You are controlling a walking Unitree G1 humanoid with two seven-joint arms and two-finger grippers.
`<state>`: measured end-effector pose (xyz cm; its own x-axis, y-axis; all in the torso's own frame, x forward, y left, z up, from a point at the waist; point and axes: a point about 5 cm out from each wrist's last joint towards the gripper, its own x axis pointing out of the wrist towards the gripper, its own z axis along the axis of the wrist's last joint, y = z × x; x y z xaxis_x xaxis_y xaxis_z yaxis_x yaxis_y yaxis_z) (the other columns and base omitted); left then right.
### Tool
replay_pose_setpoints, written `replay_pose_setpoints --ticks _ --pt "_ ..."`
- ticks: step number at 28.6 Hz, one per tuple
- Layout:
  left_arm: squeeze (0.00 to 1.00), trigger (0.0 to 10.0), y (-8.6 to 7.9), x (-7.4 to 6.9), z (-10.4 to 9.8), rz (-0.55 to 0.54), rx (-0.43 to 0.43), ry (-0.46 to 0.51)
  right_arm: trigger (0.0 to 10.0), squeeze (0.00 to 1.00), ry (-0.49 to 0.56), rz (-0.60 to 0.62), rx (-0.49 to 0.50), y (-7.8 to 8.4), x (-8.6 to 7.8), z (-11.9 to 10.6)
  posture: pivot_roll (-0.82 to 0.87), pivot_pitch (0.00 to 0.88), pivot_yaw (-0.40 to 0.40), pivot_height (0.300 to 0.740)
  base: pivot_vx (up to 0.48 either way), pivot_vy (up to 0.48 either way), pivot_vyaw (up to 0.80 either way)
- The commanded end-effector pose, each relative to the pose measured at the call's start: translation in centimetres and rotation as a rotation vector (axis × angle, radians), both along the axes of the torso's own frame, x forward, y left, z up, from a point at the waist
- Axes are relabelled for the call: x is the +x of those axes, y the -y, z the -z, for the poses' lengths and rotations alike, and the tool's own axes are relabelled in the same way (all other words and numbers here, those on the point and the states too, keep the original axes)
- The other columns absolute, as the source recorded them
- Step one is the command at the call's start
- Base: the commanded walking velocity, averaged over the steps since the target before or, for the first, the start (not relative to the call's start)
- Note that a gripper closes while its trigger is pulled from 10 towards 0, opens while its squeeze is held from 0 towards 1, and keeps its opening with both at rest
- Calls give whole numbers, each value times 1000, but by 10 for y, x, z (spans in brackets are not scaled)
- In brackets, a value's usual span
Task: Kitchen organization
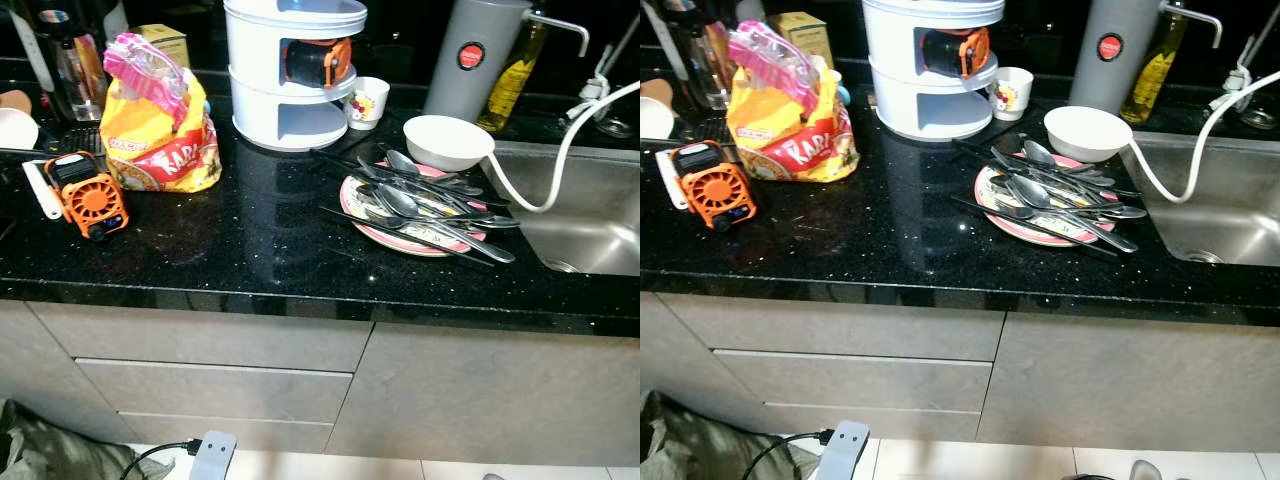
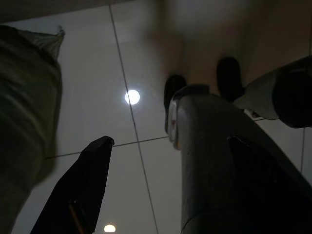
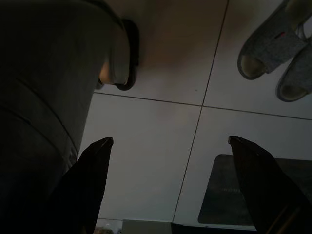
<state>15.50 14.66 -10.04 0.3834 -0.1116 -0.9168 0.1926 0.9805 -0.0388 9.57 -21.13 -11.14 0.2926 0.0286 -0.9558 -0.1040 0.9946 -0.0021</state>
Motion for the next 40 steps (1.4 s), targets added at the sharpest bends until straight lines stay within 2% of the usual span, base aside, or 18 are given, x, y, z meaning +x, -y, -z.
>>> replay_pose_setpoints --ticks 1,11,18,32,40 --pt "0 10000 4 -12 5 -1 -16 -50 10000 0 -16 1 12 -2 -4 1 -14 29 -47 740 0 -446 0" --pt "0 10000 4 -14 5 -17 -22 -58 10000 0 -17 7 9 -2 -5 1 -9 36 -49 740 0 -453 0" --pt "0 10000 4 -15 6 -40 -18 -67 10000 0 -22 -1 9 -2 -5 2 -4 42 -51 740 0 0 -62" --pt "0 10000 4 -14 6 -52 -25 -67 10000 0 -31 -27 8 -2 -5 1 -4 43 -52 740 0 0 -749" --pt "0 10000 4 -15 6 -50 -25 -68 10000 0 -19 -18 20 -2 -4 1 -5 46 -54 740 0 0 0"
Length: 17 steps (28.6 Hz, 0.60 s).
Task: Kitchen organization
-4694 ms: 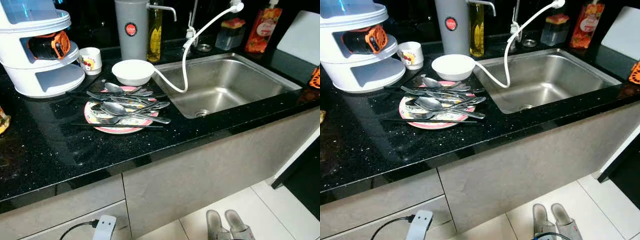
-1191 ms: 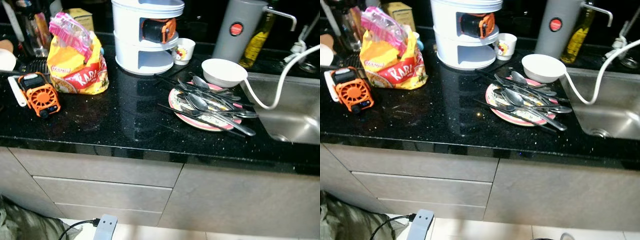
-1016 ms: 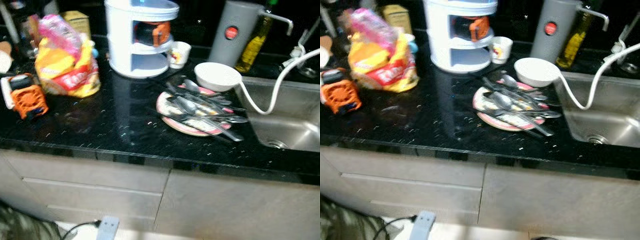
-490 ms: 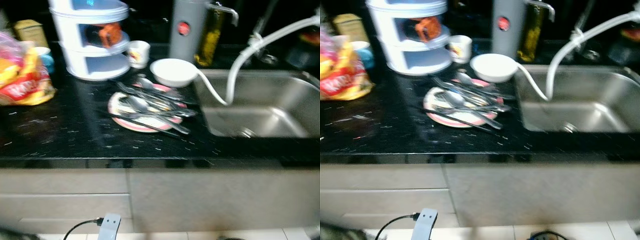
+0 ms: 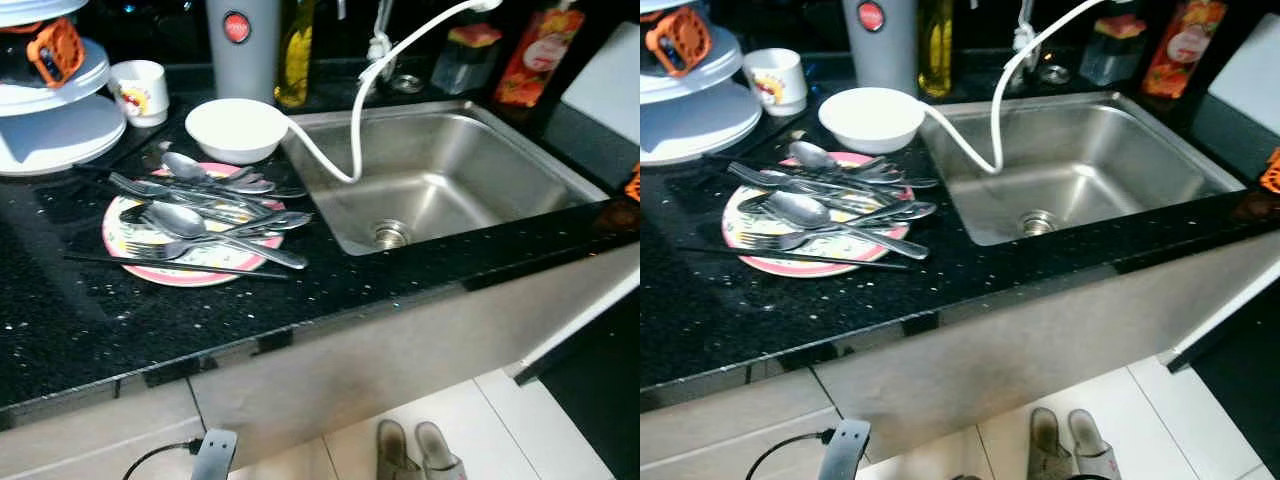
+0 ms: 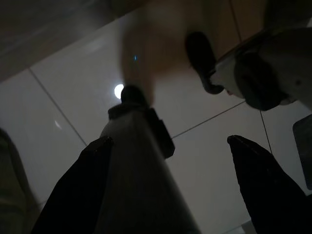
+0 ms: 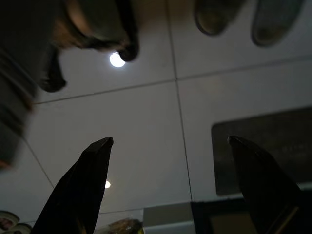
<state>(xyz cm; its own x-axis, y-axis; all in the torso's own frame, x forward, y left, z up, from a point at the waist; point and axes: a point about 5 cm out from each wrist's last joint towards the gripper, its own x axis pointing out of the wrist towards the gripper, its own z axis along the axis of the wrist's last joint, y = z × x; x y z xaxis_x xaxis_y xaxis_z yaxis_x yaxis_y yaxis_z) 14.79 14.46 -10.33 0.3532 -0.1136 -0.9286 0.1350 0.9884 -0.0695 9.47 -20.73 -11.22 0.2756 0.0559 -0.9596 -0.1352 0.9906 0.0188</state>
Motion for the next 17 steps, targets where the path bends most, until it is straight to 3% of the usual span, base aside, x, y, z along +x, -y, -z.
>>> replay_pose_setpoints --ticks 1,12,17 --pt "0 10000 3 -8 3 6 -2 -28 10000 0 -3 14 1 2 -3 0 -4 46 -55 740 0 0 0" --pt "0 10000 4 -8 3 -10 -14 -36 10000 0 0 -3 -1 3 -2 0 -3 47 -60 740 0 -447 0" --pt "0 10000 4 -9 3 -21 -16 -48 10000 0 2 -12 -2 3 -1 0 0 42 -63 740 0 0 0"
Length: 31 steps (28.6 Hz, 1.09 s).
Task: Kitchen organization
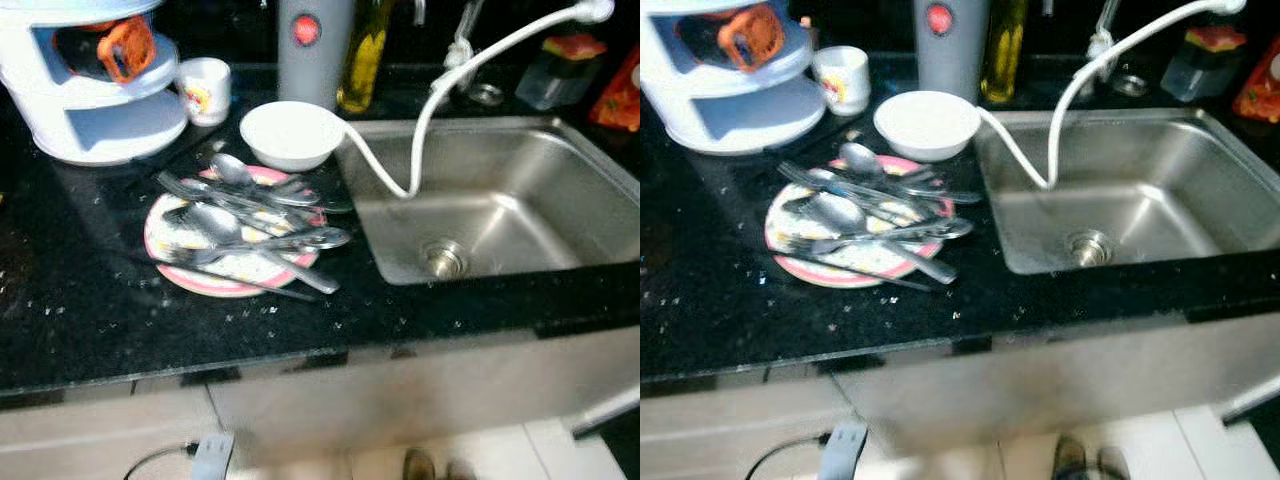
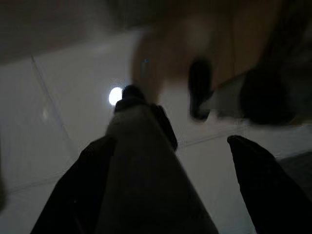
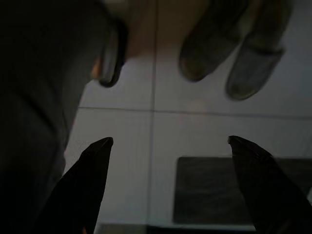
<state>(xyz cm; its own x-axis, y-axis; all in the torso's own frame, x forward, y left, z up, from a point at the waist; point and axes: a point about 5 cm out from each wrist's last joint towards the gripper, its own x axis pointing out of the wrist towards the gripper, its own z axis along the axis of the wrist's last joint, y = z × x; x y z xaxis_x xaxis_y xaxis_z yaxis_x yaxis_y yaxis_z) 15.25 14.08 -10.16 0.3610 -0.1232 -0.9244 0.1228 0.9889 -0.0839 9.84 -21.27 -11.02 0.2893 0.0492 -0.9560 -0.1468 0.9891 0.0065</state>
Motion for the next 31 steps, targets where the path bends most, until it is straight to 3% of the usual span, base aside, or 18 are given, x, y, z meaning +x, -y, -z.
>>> replay_pose_setpoints --ticks 1,11,20,27,28,29,30,31 --pt "0 10000 1 -13 5 -8 -1 -54 10000 0 -12 -2 8 -2 -5 2 -1 39 -62 740 0 0 0" --pt "0 10000 2 -13 5 -9 -10 -53 10000 0 -9 -25 10 -2 -4 1 0 29 -68 740 0 0 0" --pt "0 10000 3 -14 5 -5 -16 -61 10000 0 -11 -41 5 -2 -4 1 3 32 -71 740 0 -434 0" --pt "0 10000 3 -16 6 -18 -12 -78 10000 0 37 -99 57 -6 1 -1 3 40 -69 740 0 0 0" --pt "0 10000 3 -16 6 -17 -13 -82 10000 0 85 -105 109 -6 18 -6 3 40 -69 740 0 0 0" --pt "0 10000 3 -16 6 -17 -13 -82 10000 0 85 -105 109 -6 18 -6 3 40 -69 740 0 0 0" --pt "0 10000 3 -16 6 -17 -13 -84 10000 0 119 -112 145 -7 30 -11 3 40 -69 740 0 0 0" --pt "0 10000 2 -17 6 -17 -12 -93 10000 0 169 -97 234 -5 46 -19 2 49 -62 740 0 0 0"
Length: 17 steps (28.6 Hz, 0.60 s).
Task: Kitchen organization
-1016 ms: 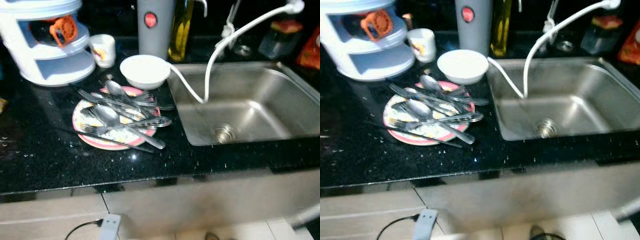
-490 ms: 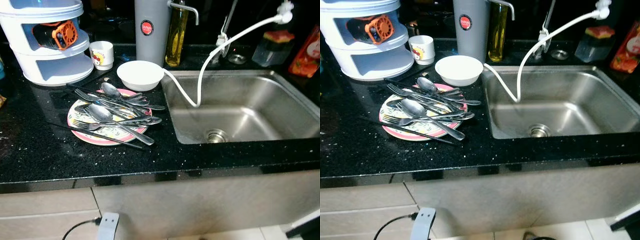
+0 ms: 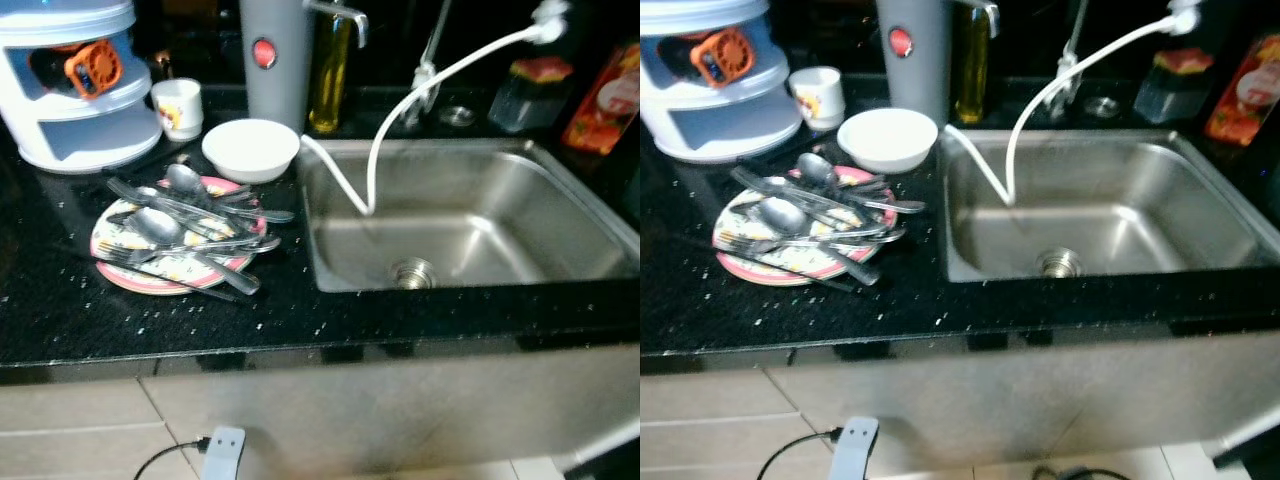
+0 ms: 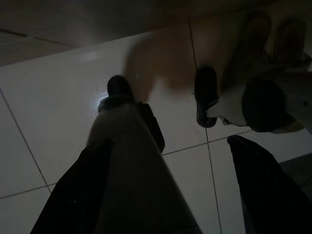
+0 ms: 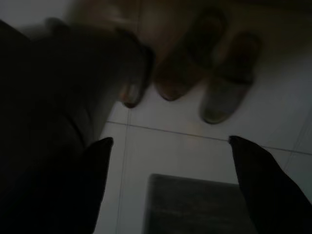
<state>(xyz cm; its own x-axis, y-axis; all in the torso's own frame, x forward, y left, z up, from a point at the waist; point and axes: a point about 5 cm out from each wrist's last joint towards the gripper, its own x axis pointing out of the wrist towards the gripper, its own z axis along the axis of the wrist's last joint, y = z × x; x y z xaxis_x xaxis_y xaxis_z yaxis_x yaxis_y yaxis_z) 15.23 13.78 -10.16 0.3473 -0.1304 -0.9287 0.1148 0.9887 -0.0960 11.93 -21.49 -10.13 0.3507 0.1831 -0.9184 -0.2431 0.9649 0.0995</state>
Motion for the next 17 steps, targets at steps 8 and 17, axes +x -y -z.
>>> replay_pose_setpoints --ticks 8,17 --pt "0 10000 -3 -19 7 -3 27 -108 10000 0 214 -104 605 2 58 -47 -8 58 -61 740 0 0 0" --pt "0 10000 -6 -21 7 3 37 -129 10000 0 165 -377 951 3 51 -73 -15 64 -47 740 0 0 0"
